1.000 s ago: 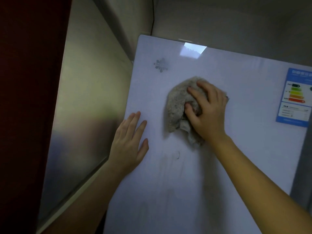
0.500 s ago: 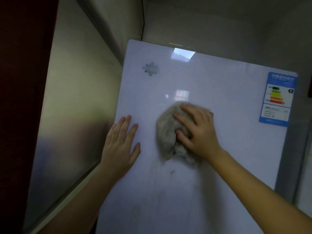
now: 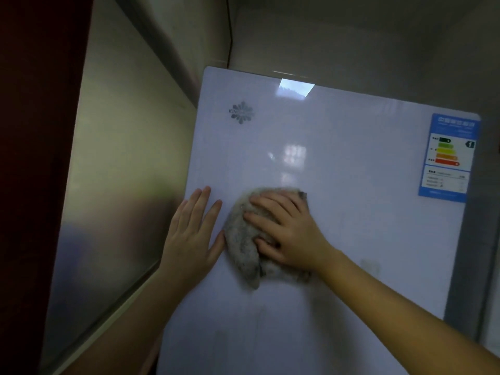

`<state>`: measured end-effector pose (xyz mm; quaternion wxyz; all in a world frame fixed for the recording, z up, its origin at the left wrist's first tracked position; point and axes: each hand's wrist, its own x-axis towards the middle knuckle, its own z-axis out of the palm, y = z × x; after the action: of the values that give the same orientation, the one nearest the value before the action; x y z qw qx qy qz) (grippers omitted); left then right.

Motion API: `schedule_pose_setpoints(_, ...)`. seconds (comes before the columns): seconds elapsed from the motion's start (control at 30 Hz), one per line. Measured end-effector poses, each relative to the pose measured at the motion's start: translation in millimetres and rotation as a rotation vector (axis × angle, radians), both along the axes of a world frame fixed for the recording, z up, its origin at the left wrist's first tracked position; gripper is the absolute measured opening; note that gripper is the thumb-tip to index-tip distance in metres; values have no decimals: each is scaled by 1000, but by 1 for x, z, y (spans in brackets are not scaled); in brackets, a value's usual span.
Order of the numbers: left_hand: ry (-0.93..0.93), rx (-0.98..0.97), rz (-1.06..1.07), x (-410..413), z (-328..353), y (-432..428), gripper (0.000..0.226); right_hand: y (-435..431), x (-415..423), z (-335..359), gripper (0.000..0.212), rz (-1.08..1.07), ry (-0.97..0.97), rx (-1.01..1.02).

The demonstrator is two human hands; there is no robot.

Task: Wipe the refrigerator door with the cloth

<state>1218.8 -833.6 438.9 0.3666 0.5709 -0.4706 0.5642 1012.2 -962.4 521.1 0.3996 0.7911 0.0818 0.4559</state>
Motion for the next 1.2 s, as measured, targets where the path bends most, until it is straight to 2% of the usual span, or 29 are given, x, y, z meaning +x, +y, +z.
schedule_pose_setpoints(0.07, 1, -1, 3, 0, 0, 0, 58, -3, -3, 10, 42, 5, -21, 6)
schedule_pose_setpoints(0.27, 3, -3, 1, -1, 0, 2, 56, -19, -32, 85, 46, 18, -463, 283)
schedule_pose_setpoints(0.37, 7, 3, -1, -1, 0, 3, 57, -20, -36, 101, 45, 34, -558, 377)
schedule_pose_setpoints(0.47, 14, 18, 6, -1, 0, 3, 58, -18, -33, 78, 47, 23, -490, 350)
schedule_pose_setpoints(0.67, 27, 35, 15, -4, 0, 3, 60, -25, -46, 1, 45, -31, -30, -4)
schedule_pose_setpoints(0.73, 31, 36, 16, -6, -1, 3, 60, -31, -57, 0, 44, -55, -24, -18)
schedule_pose_setpoints(0.97, 123, 15, 43, -22, 1, -3, 59, -54, -103, 36, 47, -27, -316, 203)
schedule_pose_setpoints(1.07, 160, 1, 67, -34, 4, -3, 59, -62, -108, 25, 47, -11, -287, 209)
schedule_pose_setpoints(1.2, 109, 40, 72, -57, 14, -9, 58, -70, -119, -10, 46, 7, -143, 137)
